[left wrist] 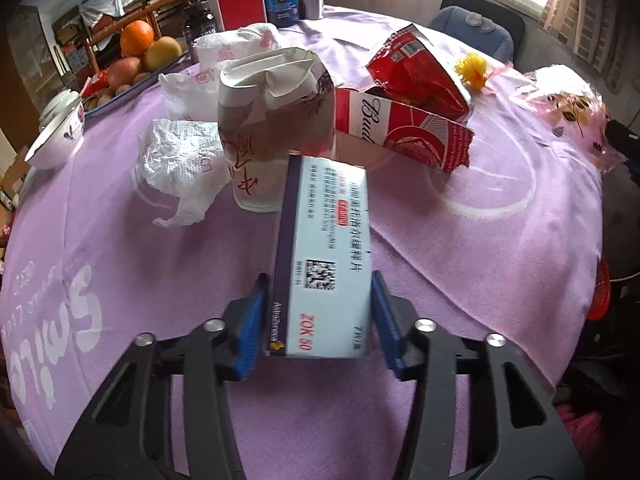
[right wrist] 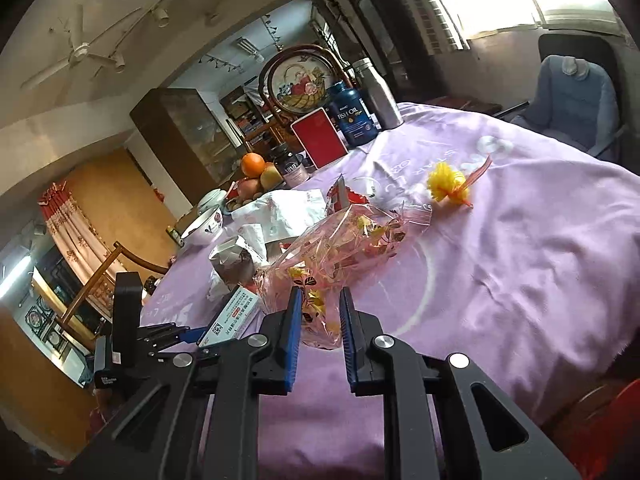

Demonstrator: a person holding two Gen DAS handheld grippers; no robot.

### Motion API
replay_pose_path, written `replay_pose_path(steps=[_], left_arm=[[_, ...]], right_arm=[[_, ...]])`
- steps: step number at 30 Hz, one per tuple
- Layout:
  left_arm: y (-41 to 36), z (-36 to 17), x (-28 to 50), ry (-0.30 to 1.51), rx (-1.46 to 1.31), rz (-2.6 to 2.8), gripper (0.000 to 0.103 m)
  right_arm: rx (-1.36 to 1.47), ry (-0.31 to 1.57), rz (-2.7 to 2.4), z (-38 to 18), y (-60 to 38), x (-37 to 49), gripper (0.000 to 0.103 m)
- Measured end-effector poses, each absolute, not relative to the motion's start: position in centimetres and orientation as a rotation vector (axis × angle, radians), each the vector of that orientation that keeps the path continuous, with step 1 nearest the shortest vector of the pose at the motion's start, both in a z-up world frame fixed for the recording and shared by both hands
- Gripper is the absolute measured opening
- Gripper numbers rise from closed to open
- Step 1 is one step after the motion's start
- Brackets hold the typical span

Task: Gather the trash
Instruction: 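Lift the box and candy bag with both grippers toward the wastebasket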

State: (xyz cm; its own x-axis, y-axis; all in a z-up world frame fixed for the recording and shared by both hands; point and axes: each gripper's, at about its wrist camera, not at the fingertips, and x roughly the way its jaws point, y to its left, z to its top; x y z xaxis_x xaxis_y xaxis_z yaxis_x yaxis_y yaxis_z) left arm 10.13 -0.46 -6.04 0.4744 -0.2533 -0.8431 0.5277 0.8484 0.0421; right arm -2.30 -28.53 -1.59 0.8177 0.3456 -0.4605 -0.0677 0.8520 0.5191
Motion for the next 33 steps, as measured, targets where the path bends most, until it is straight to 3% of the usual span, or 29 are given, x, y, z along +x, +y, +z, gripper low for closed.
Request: replay_pose_path(steps=[15,33], left_arm=[[-0.5,-3.2,7.8,0.894,0.141,-0.531,0.048],[-8.8,0.4,4.3,0.794,0.212,-0.686,0.048]], right_arm=[[0.531,0.514,0.16,-1.0,-31.2,-6.2,0.019],[0.575,0.437,-0.036,-1.8,-38.1,-14.6,0.019]])
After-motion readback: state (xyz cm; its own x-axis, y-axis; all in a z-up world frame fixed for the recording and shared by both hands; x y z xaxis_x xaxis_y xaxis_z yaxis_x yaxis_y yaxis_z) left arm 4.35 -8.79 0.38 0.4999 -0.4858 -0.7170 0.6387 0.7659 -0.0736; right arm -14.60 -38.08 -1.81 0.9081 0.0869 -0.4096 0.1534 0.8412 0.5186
